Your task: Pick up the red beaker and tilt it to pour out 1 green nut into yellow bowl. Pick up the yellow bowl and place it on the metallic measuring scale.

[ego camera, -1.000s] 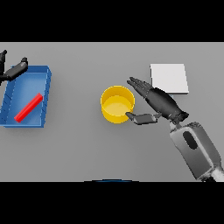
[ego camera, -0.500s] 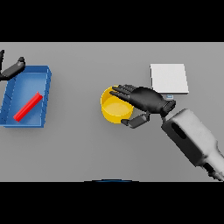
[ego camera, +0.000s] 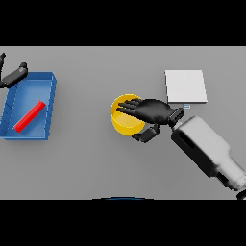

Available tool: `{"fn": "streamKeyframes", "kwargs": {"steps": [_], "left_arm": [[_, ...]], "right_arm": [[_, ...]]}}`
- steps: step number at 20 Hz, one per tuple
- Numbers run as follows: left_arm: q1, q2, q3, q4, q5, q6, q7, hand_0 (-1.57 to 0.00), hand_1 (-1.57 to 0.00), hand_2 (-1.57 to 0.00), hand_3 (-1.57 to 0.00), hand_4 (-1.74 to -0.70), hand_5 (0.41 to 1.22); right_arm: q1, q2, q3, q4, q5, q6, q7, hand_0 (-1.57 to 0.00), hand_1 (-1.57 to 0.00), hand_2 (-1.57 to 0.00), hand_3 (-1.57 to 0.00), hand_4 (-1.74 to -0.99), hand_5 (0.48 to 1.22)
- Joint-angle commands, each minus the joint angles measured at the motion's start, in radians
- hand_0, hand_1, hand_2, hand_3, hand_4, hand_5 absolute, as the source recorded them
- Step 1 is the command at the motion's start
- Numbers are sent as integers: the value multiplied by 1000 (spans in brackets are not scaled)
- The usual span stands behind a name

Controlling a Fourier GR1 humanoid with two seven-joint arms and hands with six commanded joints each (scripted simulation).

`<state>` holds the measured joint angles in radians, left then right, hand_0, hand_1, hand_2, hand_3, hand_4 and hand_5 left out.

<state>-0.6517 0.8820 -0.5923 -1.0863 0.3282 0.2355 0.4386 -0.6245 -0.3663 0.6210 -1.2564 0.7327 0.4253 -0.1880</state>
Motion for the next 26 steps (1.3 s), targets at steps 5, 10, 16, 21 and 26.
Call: {"fn": "streamKeyframes", "kwargs": {"steps": [5, 10, 16, 21, 26], "left_arm": [[-5, -6, -6, 3, -3, 0, 21, 1, 1, 1, 1, -795, 723], [-5, -2, -8, -20, -7, 17, 31, 1, 1, 1, 1, -794, 728], [11, 17, -7, -54, 0, 22, 44, 1, 1, 1, 1, -796, 730], [16, 17, -13, -53, -7, 27, 49, 1, 1, 1, 1, -791, 733], [10, 13, -9, -36, -6, 17, 29, 1, 1, 1, 1, -792, 732]], "right_arm": [[-19, 19, 28, 60, 14, 25, 1, 1, 1, 1, 1, -1277, 696], [-31, 33, 36, 111, 18, 5, -35, 1, 1, -9, -27, -1286, 712], [-33, 62, 31, 132, 7, 8, -23, -173, -145, -204, -243, -1396, 875], [-34, 46, 44, 123, 18, 18, -19, -938, -806, -787, -978, -1521, 1108], [-38, 30, 54, 105, 4, 27, -25, -1364, -1320, -1314, -1111, -1659, 1184]]}}
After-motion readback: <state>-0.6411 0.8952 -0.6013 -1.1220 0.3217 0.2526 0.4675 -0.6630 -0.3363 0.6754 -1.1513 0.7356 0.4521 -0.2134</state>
